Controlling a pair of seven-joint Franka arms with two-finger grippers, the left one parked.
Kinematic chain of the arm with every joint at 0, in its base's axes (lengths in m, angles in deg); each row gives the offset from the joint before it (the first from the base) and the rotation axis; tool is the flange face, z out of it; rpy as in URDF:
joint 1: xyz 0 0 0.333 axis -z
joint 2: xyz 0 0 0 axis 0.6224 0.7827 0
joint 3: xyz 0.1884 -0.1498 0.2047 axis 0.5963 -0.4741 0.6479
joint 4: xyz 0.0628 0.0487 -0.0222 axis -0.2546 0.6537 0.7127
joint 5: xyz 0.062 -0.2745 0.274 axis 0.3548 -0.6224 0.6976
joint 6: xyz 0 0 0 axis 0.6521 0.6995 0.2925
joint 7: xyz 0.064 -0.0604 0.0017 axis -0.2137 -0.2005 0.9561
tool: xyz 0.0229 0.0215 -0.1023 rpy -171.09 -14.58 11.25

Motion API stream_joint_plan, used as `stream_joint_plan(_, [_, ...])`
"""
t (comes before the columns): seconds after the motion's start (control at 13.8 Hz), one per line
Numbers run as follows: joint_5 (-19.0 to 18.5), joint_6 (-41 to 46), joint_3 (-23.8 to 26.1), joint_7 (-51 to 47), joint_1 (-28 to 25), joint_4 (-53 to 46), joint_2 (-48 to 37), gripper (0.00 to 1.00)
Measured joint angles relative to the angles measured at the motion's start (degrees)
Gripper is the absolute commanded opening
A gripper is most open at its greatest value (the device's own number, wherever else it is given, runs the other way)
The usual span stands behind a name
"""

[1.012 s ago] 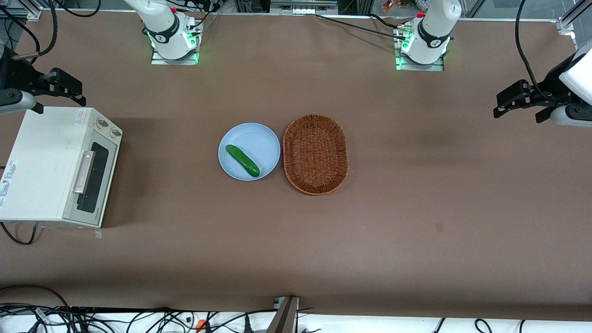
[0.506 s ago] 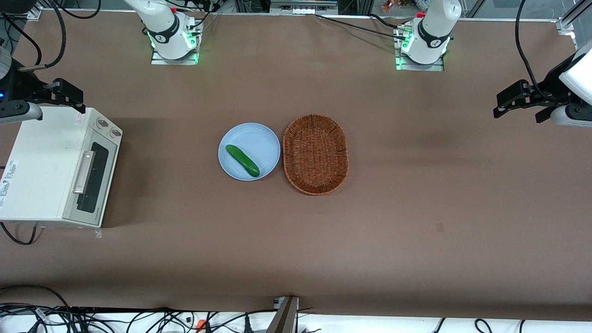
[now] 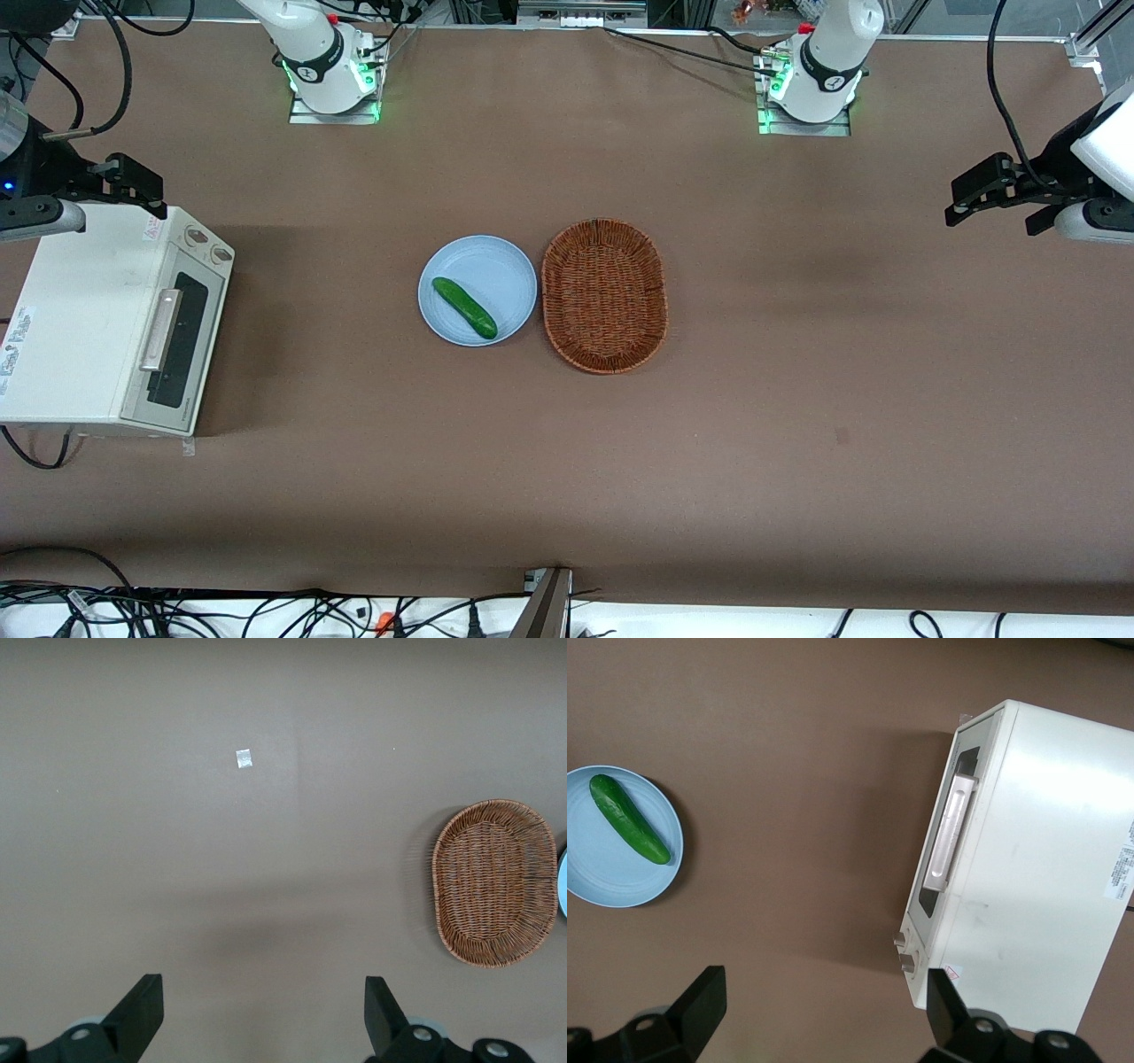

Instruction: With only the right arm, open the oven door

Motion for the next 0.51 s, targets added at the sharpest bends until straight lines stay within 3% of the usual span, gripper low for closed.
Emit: stream_joint_plan(0.51, [0.76, 1.77, 0.02, 0.0, -0.02, -0.02, -1.72, 1.0])
